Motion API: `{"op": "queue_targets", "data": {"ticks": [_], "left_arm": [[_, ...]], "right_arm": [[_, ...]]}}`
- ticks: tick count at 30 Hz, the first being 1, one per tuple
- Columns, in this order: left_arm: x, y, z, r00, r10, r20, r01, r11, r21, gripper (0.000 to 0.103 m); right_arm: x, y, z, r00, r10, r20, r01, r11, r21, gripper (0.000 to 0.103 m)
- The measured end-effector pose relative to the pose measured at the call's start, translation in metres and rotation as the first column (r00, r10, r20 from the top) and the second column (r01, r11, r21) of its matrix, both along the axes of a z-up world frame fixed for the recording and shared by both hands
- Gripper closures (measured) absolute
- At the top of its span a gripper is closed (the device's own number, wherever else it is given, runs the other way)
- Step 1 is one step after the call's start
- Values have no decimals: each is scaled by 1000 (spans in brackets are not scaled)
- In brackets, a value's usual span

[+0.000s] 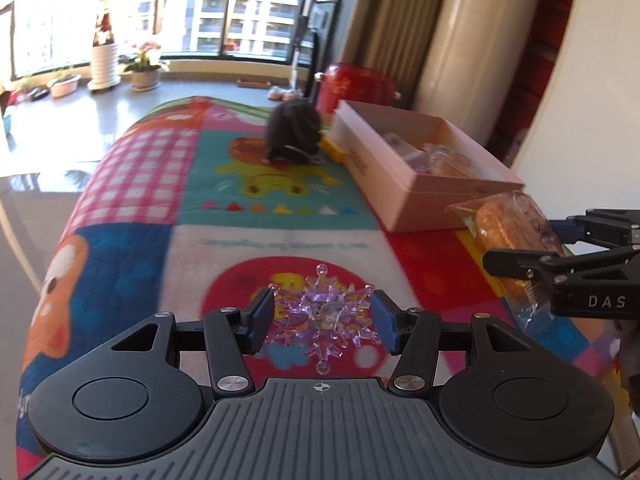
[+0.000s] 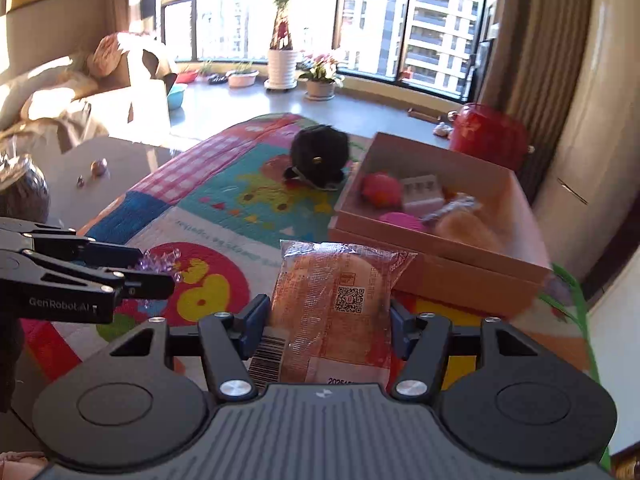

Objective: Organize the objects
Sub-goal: 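Grasp the bagged bread roll with the right tool while the left tool holds the snowflake, then lower the snowflake and bread roll into the pink box and open both tools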

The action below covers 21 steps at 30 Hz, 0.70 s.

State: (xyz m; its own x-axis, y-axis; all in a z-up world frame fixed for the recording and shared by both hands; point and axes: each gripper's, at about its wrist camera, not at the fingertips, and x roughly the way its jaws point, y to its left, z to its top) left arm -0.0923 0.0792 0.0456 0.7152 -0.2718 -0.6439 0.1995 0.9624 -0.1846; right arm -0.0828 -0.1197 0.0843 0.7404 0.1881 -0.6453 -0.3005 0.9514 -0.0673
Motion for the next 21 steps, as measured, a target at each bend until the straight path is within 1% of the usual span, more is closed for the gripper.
{"op": "queue_targets", "data": {"ticks": [2, 4, 6, 9, 10, 11, 13, 14, 16, 17, 20, 21], "left_arm": [[4, -14, 8, 1000, -21, 11, 21, 1000, -2, 45], [12, -29, 23, 998, -38, 45, 39, 999, -6, 45], [27, -45, 44, 994, -45, 102, 46, 999, -8, 45], [57, -72, 73, 978, -57, 201, 62, 998, -20, 45], [68, -81, 80, 971, -58, 231, 68, 997, -37, 45], [81, -88, 84, 965, -59, 254, 80, 994, -72, 45], [108, -98, 80, 963, -63, 262, 114, 976, -185, 43], [122, -103, 72, 968, -62, 242, 113, 973, -202, 43], [142, -113, 52, 982, -26, 186, 57, 985, -165, 48], [145, -112, 45, 984, -6, 177, 36, 986, -163, 48], [141, -89, 36, 984, 37, 173, 5, 972, -237, 48], [137, -80, 35, 983, 49, 175, -4, 968, -250, 48]], "right_arm": [[-9, -17, 2, 999, -32, 27, 32, 999, 11, 43], [-19, -32, 0, 996, -65, 58, 64, 998, 12, 43], [-26, -45, -4, 993, -88, 83, 88, 996, 10, 43], [-30, -61, -13, 988, -118, 95, 118, 993, 4, 43], [-30, -65, -16, 987, -129, 92, 129, 992, 8, 43], [-29, -69, -19, 986, -140, 86, 139, 990, 16, 43], [-27, -77, -23, 984, -164, 73, 162, 986, 35, 43], [-27, -80, -25, 982, -177, 67, 174, 984, 42, 43], [-27, -85, -27, 979, -196, 60, 193, 980, 52, 43], [-28, -88, -26, 978, -200, 62, 197, 979, 55, 43], [-32, -93, -22, 975, -203, 87, 198, 979, 55, 43], [-32, -95, -21, 975, -202, 92, 197, 979, 57, 43]]}}
